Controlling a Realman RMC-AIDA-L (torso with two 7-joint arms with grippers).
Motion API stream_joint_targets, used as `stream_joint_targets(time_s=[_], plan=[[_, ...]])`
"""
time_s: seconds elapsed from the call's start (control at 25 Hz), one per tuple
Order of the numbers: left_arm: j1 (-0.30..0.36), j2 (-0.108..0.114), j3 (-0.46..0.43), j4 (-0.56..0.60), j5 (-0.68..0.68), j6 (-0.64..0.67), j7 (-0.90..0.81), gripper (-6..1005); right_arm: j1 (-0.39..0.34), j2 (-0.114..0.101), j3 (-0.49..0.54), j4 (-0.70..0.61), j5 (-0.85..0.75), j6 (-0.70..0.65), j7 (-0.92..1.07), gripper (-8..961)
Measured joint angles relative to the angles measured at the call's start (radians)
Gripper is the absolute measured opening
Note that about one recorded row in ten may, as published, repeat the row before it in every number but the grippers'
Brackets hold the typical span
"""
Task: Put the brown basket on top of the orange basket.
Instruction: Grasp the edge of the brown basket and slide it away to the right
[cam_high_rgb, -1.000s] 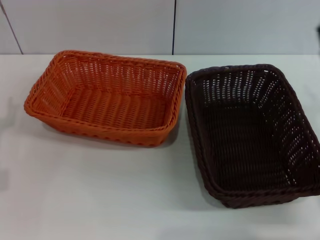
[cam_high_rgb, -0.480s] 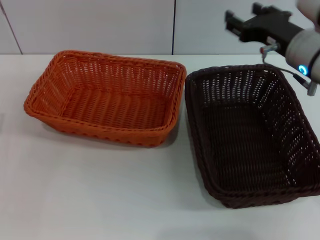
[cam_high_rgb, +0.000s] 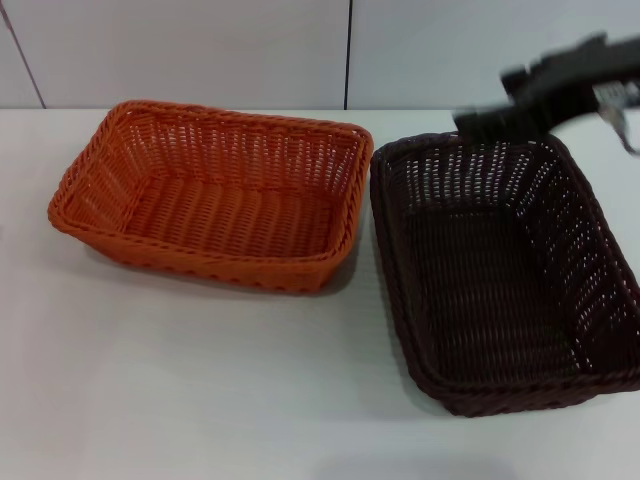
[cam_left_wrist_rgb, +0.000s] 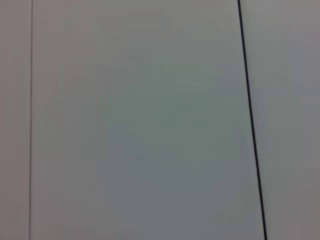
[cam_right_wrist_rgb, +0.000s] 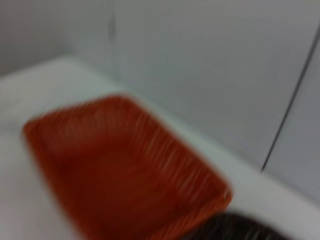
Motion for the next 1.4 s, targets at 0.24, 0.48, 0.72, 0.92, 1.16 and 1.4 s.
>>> stream_joint_targets(time_s=[0.24,0.48,0.72,0.92,1.16,1.4], plan=[[-0.011,0.001,-0.025,0.032,-0.005,0.005,-0.019,786,0.012,0.003,0.009,-0.032,0.055,-0.259,-0.074,666],[-0.013,0.0,-0.058,0.049,-0.011,0.001,-0.024,786,0.006,0.005,-0.102,0.044,0.062,-0.344,-0.085,666],[-0.025,0.0,-0.063,0.079,-0.029,-0.004,-0.024,786,0.01,0.005,-0.161,0.089,0.031,-0.374,-0.09,665],[-0.027,0.001,-0.062,0.082,-0.029,-0.005,-0.024,786,0.025,0.004,-0.218,0.163,-0.043,-0.344,-0.097,666],[-0.023,0.002,-0.06,0.081,-0.028,0.001,-0.046,786,0.046,0.005,-0.265,0.265,-0.058,-0.288,-0.106,666],[-0.022,0.003,-0.059,0.078,-0.029,0.002,-0.047,786,0.056,0.006,-0.347,0.356,-0.061,-0.243,-0.114,665]])
